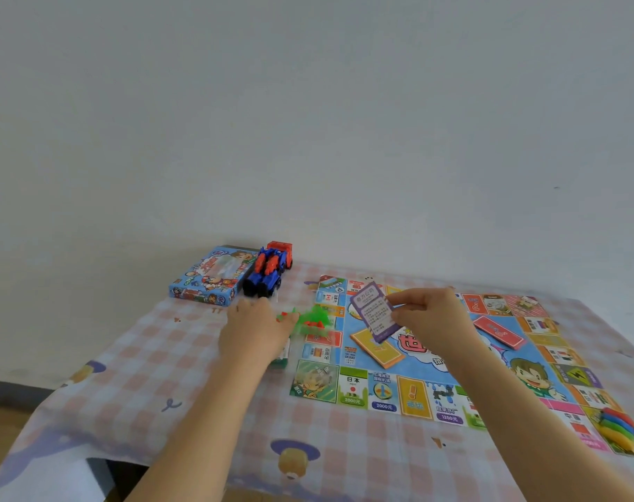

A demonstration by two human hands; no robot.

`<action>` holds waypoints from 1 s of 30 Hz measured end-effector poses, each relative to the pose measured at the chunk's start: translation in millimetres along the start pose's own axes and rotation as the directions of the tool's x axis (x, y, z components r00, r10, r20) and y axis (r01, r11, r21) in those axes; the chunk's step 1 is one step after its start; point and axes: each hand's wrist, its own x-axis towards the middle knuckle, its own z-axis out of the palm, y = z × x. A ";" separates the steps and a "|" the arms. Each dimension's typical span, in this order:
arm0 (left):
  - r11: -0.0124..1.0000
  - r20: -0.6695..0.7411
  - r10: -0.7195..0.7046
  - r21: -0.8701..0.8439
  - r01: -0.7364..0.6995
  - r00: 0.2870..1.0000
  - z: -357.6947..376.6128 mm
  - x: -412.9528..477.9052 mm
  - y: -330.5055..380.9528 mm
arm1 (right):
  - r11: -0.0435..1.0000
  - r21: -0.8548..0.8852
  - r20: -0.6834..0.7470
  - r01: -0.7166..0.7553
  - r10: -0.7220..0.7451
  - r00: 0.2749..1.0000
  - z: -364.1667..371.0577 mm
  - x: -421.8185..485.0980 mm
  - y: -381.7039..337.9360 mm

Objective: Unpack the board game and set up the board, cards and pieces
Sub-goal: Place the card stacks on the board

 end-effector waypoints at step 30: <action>0.396 0.341 0.262 -0.891 0.222 0.903 6.6 -28.7 86.1 | 0.931 0.342 -0.001 -0.128 0.137 0.991 -11.7 -8.4 16.8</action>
